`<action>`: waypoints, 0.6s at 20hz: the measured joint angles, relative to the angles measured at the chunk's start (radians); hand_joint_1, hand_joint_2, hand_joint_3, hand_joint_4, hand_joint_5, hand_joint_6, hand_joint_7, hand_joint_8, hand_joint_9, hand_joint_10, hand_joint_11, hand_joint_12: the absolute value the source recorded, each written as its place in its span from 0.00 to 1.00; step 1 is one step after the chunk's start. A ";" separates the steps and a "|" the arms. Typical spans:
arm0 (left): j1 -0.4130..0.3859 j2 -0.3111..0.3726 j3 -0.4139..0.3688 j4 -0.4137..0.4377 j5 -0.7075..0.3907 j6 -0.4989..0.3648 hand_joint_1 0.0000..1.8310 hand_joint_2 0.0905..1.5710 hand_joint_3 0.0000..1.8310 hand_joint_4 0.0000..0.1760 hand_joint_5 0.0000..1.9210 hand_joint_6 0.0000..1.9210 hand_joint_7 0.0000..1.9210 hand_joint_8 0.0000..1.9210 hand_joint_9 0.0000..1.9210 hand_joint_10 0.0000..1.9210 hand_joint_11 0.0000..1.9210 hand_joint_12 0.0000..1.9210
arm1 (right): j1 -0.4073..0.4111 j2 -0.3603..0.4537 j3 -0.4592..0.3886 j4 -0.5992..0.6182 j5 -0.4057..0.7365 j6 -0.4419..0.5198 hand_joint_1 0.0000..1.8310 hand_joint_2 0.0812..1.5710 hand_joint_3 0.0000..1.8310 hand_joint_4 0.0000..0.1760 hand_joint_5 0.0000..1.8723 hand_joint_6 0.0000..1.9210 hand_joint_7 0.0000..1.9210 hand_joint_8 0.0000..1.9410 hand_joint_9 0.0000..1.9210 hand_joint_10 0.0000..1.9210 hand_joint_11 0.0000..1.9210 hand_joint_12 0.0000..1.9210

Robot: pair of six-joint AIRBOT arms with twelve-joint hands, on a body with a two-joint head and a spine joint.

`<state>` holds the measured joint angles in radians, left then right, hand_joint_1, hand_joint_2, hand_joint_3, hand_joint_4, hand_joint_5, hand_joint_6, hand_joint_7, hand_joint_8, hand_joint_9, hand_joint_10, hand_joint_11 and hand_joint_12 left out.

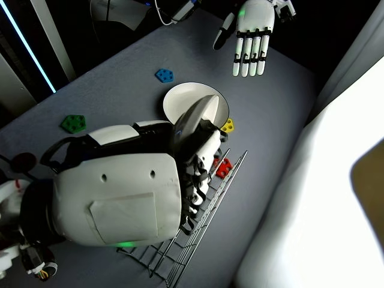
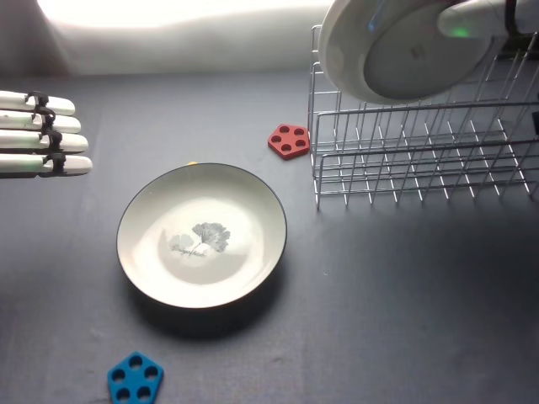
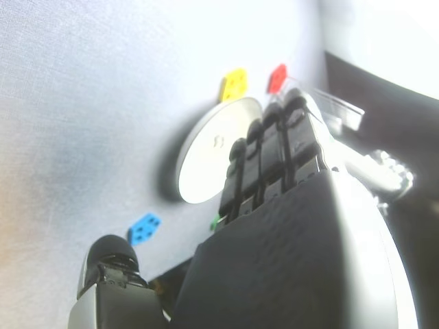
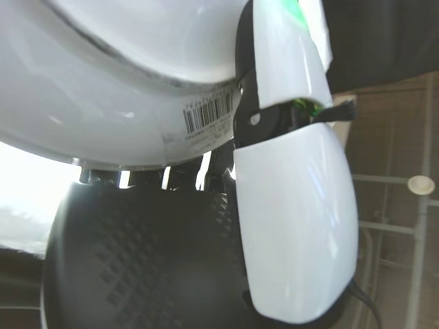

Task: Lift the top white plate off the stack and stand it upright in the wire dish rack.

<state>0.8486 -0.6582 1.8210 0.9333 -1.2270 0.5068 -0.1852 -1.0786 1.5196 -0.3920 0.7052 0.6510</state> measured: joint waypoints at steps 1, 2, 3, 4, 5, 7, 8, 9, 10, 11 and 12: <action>0.000 0.000 0.000 0.000 0.000 0.000 0.05 0.60 0.00 0.00 0.05 0.00 0.05 0.00 0.06 0.01 0.06 0.01 | -0.002 -0.002 0.002 0.003 0.000 0.000 0.82 0.64 0.00 0.00 0.52 0.48 0.61 0.20 0.59 0.37 0.54 0.69; 0.000 0.000 0.000 0.000 0.001 0.000 0.05 0.60 0.00 0.00 0.04 0.00 0.05 0.00 0.05 0.00 0.05 0.01 | -0.008 -0.003 0.003 0.007 -0.001 0.002 0.82 0.64 0.00 0.00 0.53 0.46 0.62 0.16 0.60 0.36 0.54 0.68; 0.000 0.000 0.000 0.000 0.001 0.000 0.05 0.60 0.00 0.00 0.05 0.00 0.05 0.00 0.05 0.00 0.06 0.01 | -0.008 -0.008 0.010 0.001 -0.002 0.002 0.82 0.64 0.00 0.00 0.53 0.47 0.61 0.19 0.59 0.36 0.54 0.68; 0.000 0.000 0.000 0.000 0.000 0.000 0.05 0.60 0.00 0.00 0.04 0.00 0.05 0.00 0.06 0.00 0.06 0.02 | -0.010 -0.014 0.017 -0.001 -0.010 0.002 0.82 0.64 0.00 0.00 0.53 0.47 0.61 0.20 0.59 0.36 0.55 0.67; 0.000 0.000 0.000 -0.001 -0.002 0.000 0.06 0.60 0.00 0.00 0.05 0.00 0.05 0.00 0.06 0.00 0.06 0.02 | -0.015 -0.017 0.024 0.006 -0.013 0.005 0.82 0.64 0.00 0.00 0.52 0.48 0.61 0.20 0.60 0.35 0.55 0.67; 0.000 0.002 0.000 0.000 0.000 0.000 0.06 0.60 0.00 0.00 0.04 0.00 0.04 0.00 0.05 0.00 0.05 0.01 | -0.023 -0.021 0.033 0.002 -0.016 0.007 0.82 0.65 0.00 0.00 0.51 0.50 0.59 0.24 0.59 0.37 0.55 0.67; -0.005 0.002 0.000 0.002 0.000 0.000 0.05 0.60 0.00 0.00 0.05 0.00 0.05 0.00 0.06 0.00 0.06 0.01 | -0.026 -0.022 0.034 0.002 -0.016 0.007 0.82 0.65 0.00 0.00 0.51 0.49 0.59 0.23 0.59 0.37 0.54 0.69; -0.005 0.002 0.000 0.001 0.000 -0.002 0.05 0.60 0.00 0.00 0.04 0.00 0.04 0.00 0.05 0.00 0.05 0.01 | -0.026 -0.024 0.037 0.000 -0.015 0.008 0.82 0.65 0.00 0.00 0.51 0.49 0.59 0.23 0.59 0.37 0.54 0.69; -0.007 0.003 -0.003 -0.003 0.000 -0.005 0.04 0.60 0.00 0.00 0.03 0.00 0.04 0.00 0.04 0.00 0.04 0.01 | -0.027 -0.027 0.039 -0.001 -0.017 0.008 0.82 0.65 0.00 0.00 0.51 0.50 0.59 0.24 0.59 0.36 0.54 0.68; -0.007 0.006 -0.008 -0.008 0.002 -0.012 0.05 0.60 0.00 0.00 0.03 0.00 0.03 0.00 0.04 0.00 0.05 0.01 | -0.034 -0.027 0.039 0.007 -0.013 0.008 0.82 0.65 0.00 0.00 0.51 0.50 0.58 0.24 0.60 0.36 0.54 0.69; -0.007 0.007 -0.010 -0.009 0.003 -0.015 0.05 0.60 0.00 0.00 0.03 0.00 0.03 0.00 0.04 0.00 0.05 0.01 | -0.040 -0.028 0.041 0.008 -0.012 0.011 0.82 0.65 0.00 0.00 0.51 0.50 0.58 0.24 0.60 0.36 0.54 0.69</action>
<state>0.8413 -0.6510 1.8107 0.9241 -1.2240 0.4919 -0.2253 -1.1069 1.5604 -0.3836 0.6930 0.6621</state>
